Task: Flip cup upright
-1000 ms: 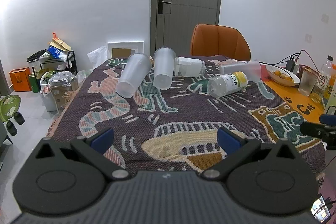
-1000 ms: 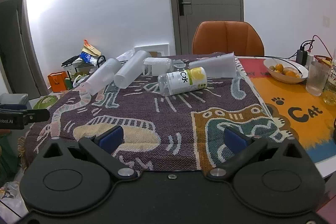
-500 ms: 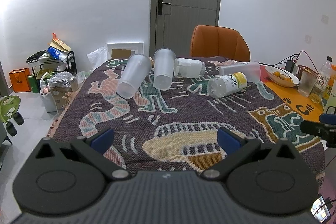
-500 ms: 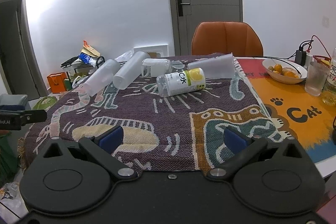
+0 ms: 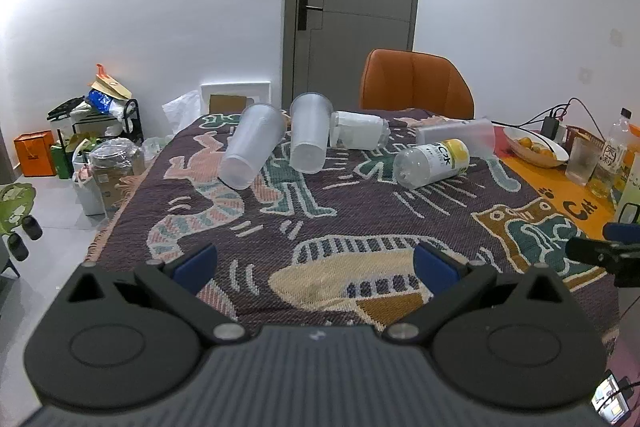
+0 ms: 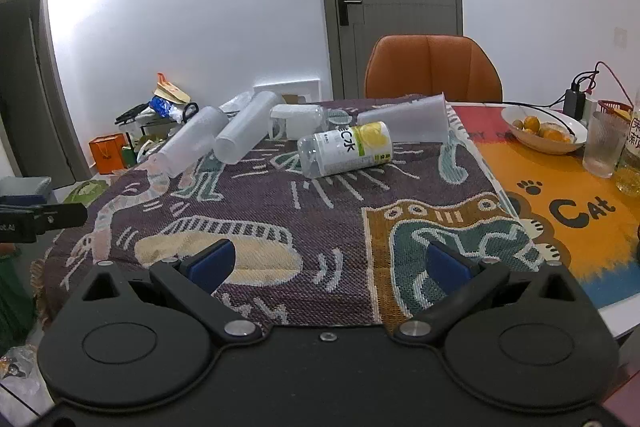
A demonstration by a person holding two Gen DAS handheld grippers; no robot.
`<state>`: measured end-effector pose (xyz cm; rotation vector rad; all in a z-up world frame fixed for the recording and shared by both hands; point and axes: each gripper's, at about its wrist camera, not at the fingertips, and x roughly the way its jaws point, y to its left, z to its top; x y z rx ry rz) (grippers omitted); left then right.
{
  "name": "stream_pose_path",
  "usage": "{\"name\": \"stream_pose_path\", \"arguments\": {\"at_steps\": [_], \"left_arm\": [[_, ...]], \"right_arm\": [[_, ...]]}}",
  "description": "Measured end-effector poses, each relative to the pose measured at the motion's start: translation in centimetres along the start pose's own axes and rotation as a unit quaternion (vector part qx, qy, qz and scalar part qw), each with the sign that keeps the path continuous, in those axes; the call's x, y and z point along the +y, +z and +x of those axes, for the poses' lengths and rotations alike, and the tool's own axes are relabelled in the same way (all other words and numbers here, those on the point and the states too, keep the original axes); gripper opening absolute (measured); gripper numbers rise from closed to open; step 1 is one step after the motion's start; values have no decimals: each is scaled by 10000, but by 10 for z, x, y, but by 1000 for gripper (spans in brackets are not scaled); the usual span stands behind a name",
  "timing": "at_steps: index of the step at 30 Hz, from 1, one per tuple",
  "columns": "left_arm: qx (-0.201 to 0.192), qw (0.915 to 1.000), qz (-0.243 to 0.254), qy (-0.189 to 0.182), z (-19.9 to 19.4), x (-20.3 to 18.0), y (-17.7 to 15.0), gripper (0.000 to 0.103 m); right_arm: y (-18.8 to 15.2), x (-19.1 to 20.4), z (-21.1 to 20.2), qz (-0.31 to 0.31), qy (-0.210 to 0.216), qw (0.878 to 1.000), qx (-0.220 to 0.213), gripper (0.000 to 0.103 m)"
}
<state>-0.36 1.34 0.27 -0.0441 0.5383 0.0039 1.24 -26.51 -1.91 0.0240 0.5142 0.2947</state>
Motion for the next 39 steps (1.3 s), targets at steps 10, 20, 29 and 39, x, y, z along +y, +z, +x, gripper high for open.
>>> {"name": "stream_pose_path", "arguments": {"at_steps": [10,20,29,39], "left_arm": [[-156,9998,-102,-104,28,4,12,103],[-60,9981,-164,-591,73,2,31,100],[97,9942,390,-995,121,-33,66,96],[454,9839,926,-1457,179,-77,83,86]], "right_arm": [[6,-8,23,130,87,9999,42,103],[24,-23,54,406,139,9990,-87,95],[38,-49,80,705,-15,9975,5,88],[44,-78,109,1064,-139,9941,149,80]]}}
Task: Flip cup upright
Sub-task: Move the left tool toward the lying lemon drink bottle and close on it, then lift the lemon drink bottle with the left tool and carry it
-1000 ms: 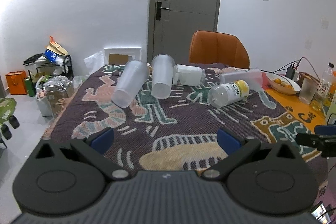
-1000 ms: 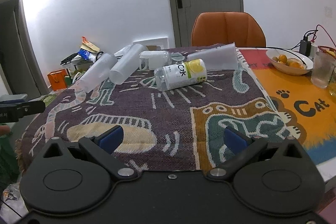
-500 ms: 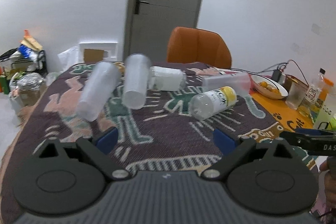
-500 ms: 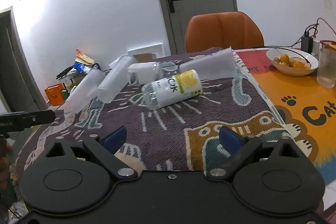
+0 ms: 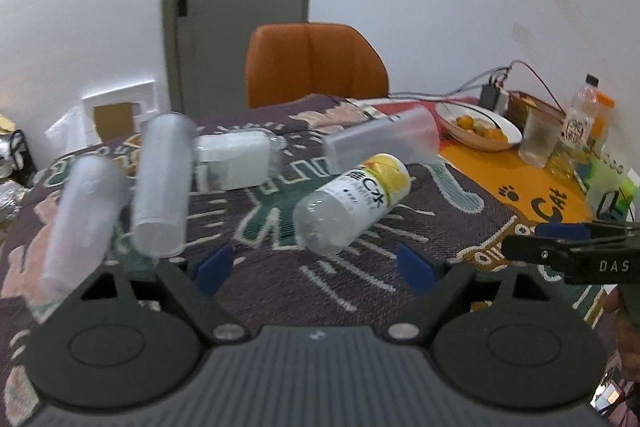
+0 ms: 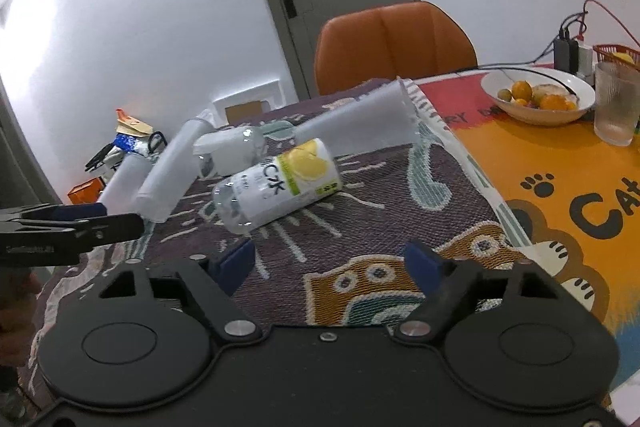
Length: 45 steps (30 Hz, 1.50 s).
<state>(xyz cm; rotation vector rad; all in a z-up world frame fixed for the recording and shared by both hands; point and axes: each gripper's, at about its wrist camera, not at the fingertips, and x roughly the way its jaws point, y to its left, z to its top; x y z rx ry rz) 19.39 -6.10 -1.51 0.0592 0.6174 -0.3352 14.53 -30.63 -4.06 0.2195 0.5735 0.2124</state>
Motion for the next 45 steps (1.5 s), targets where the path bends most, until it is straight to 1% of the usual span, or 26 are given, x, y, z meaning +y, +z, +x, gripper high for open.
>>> {"name": "stream_pose_path", "arguments": {"at_steps": [7,10,12,15,20,23,25,27,29,32,35,37,38,40,45], "left_arm": [[273,9986,428,-128,40,-11,18,85],[362,9972,636,-144,56,-18,27,85],[423,9961,763,-159,67,-22,32,85],[419,9946,931,-199,80,-30,39,85],[574,9913,1155,-253,108,-41,48,84],[683,9902,1184,-277,125,-46,53,79],[759,9898,1167,-285,135,-47,55,77],[854,9891,1156,-303,146,-47,57,76],[927,9874,1237,-333,153,-50,58,76],[1015,9832,1475,-345,162,-58,58,76],[1115,9800,1628,-273,172,-62,57,74],[1124,9795,1640,-313,172,-62,58,68],[1134,9795,1627,-344,171,-62,59,67],[1137,9798,1590,-418,167,-61,62,60],[1203,9785,1614,-448,160,-61,60,59]], "right_arm": [[1,-20,14,251,-59,9996,96,80],[1,-28,18,346,-51,9993,122,74],[1,-34,22,403,-44,9991,157,66],[1,-43,28,494,-1,9985,251,59],[3,-55,37,576,64,9978,331,59],[3,-62,42,706,111,9968,366,59],[2,-67,45,792,150,9960,390,57],[1,-71,49,879,185,9951,420,53],[1,-75,55,965,241,9940,463,51],[0,-77,63,1030,287,9929,514,48],[0,-77,69,1075,307,9923,531,48],[0,-76,71,1100,313,9920,527,48],[0,-76,72,1106,316,9920,521,48],[0,-75,71,1107,321,9920,520,48],[0,-73,70,1107,346,9918,529,48]]}}
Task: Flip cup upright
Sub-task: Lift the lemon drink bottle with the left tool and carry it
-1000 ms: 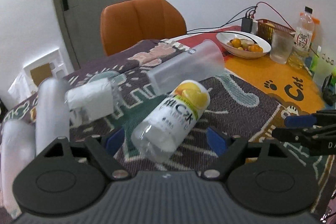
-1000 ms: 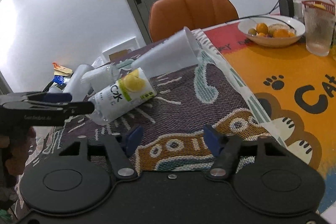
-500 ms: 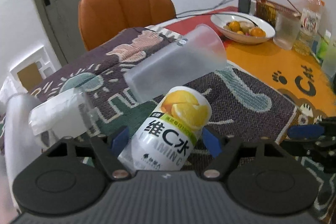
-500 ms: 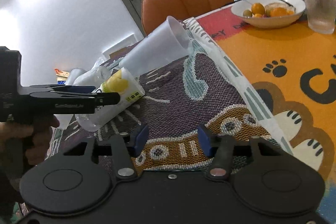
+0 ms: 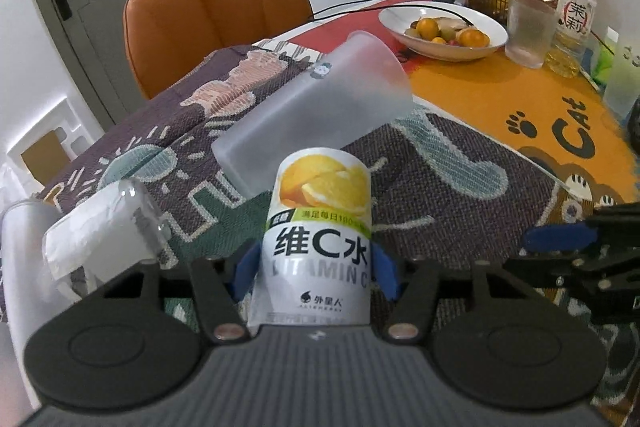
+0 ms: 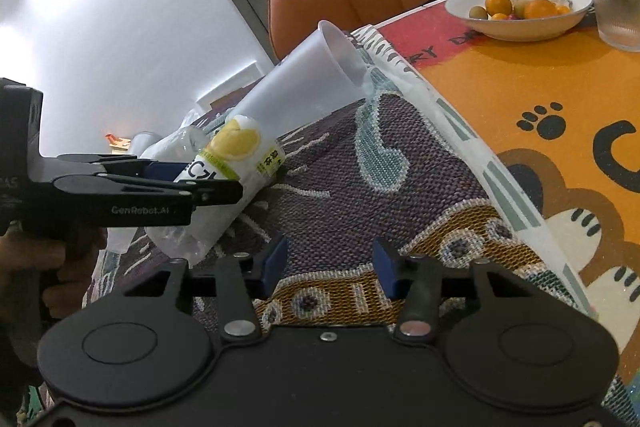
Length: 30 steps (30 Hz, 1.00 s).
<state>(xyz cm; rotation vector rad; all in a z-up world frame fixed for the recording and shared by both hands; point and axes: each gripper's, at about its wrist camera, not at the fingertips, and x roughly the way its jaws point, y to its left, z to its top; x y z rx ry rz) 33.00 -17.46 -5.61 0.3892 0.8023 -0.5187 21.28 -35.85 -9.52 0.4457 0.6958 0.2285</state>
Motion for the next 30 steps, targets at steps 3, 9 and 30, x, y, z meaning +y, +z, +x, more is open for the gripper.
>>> {"name": "stream_pose_path", "arguments": {"at_steps": [3,9,30], "left_arm": [[124,9998,128,26,0,-3,-5,60],[480,9982,350,42,12,-4,-9,60],[262,9968,754,32,-66,-17,-45,60]], "right_arm": [[-2,2,-3,16,15,10000,-20,49],[-7,3,-11,63,4,9999,-85,49],[-27,22,-32,-23,68,9999,-74,50]]}}
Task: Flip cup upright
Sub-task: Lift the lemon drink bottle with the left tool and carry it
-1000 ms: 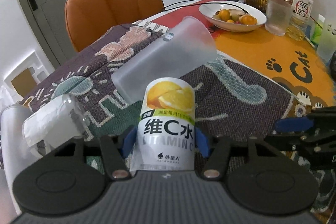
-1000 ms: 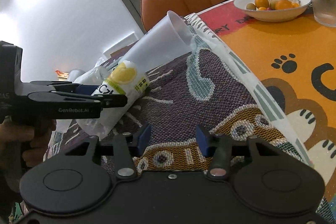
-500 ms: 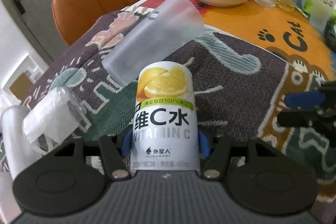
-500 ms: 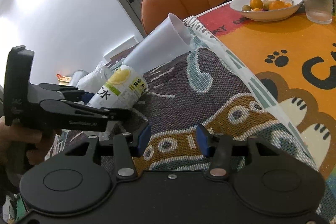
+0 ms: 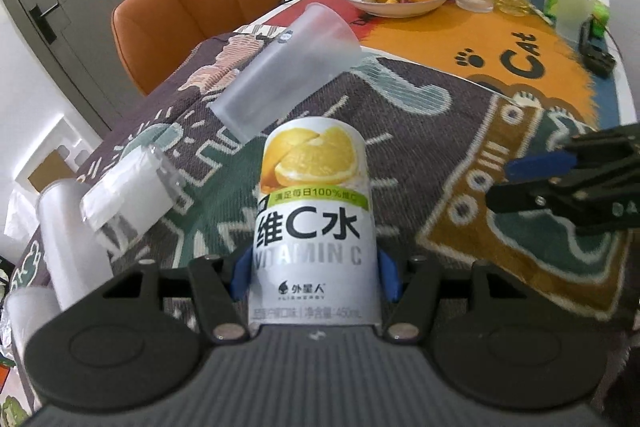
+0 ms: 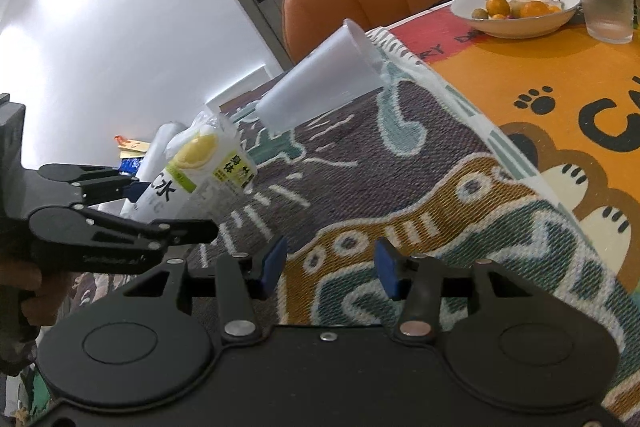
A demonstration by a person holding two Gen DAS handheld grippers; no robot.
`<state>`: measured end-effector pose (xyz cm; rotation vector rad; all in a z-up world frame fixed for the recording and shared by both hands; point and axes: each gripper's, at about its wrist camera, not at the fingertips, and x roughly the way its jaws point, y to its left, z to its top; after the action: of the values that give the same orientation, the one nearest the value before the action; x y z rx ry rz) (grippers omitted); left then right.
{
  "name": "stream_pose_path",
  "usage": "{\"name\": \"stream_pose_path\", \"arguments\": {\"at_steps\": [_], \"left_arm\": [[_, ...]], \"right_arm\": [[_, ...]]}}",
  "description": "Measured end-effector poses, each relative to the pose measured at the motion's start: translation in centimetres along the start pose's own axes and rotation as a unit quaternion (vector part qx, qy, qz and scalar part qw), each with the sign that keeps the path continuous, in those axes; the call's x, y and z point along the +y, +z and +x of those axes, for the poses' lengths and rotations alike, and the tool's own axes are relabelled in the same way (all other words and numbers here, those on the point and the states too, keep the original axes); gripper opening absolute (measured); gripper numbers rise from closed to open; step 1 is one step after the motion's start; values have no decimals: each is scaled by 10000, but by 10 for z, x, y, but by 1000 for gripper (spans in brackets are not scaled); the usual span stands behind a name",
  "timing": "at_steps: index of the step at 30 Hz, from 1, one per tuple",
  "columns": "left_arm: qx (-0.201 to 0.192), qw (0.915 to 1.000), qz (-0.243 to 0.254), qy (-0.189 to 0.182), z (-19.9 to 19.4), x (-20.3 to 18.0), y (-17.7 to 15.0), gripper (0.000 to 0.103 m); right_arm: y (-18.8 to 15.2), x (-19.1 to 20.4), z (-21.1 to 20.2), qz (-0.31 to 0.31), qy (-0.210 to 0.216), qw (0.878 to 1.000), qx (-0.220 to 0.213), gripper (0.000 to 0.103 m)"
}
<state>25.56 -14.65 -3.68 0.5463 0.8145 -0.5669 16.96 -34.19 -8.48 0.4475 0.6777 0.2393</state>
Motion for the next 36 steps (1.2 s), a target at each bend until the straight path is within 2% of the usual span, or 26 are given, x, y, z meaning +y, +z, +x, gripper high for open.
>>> {"name": "stream_pose_path", "arguments": {"at_steps": [16,26,32,35,36], "left_arm": [[86,9999,-125,-41,-46,-18,-65,60],[184,9993,-277,-146,-54,-27,-95,60],[303,9990,-283,-162,-45,-30,-103,61],[344,9985,-393,-176,-44,-28,-105,68],[353,9982,-450,-204,-45,-26,-106,75]], "right_arm": [[-28,32,-9,-334,190,9992,142,54],[-45,44,-11,-481,246,9979,352,58],[-52,47,-11,-557,184,9972,470,62],[-54,50,-11,-578,158,9970,497,68],[-54,51,-11,-588,159,9968,514,71]]}}
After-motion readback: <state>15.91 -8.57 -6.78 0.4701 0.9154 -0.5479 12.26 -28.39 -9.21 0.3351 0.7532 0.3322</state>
